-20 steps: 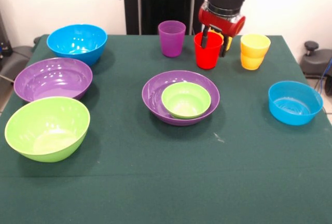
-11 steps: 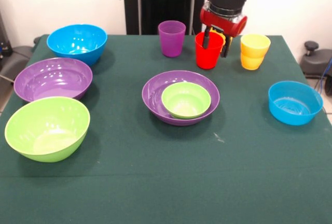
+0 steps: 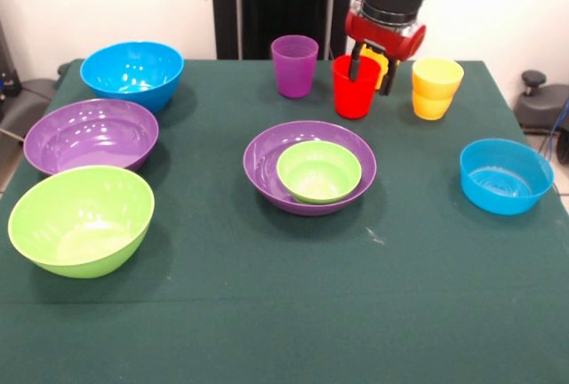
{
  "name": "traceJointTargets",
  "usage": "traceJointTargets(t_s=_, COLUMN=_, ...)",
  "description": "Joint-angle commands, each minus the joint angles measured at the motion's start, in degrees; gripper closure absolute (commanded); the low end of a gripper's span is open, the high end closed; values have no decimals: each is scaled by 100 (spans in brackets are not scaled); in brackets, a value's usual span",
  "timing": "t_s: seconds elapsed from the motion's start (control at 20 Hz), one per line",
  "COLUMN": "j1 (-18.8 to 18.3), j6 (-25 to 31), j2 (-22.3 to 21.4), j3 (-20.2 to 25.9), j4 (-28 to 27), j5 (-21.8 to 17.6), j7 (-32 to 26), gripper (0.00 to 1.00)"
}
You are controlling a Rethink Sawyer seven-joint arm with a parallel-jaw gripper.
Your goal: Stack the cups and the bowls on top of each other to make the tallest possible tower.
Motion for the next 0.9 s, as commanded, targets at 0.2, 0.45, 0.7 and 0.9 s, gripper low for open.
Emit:
traceJointTargets(t_s=0.2, j1=114, j6=625, j2=194, j3=121, j4=-734, j5=229, j7=794, gripper=0)
traceJointTargets(t_s=0.45, j1=163, j6=1032, j2=115, j3=35, j4=-1053, j5=181, j7=706, gripper=0)
traceJointTargets(t_s=0.7, j1=59, j6=1112, j2=43, j3=171, j4=-1081, j5=185, j7=721, gripper=0)
traceJointTargets(t_s=0.9, j1=-28, j6=1341, j2=-76, j3=318, j4=-1028, j5=218, j7=731, gripper=0)
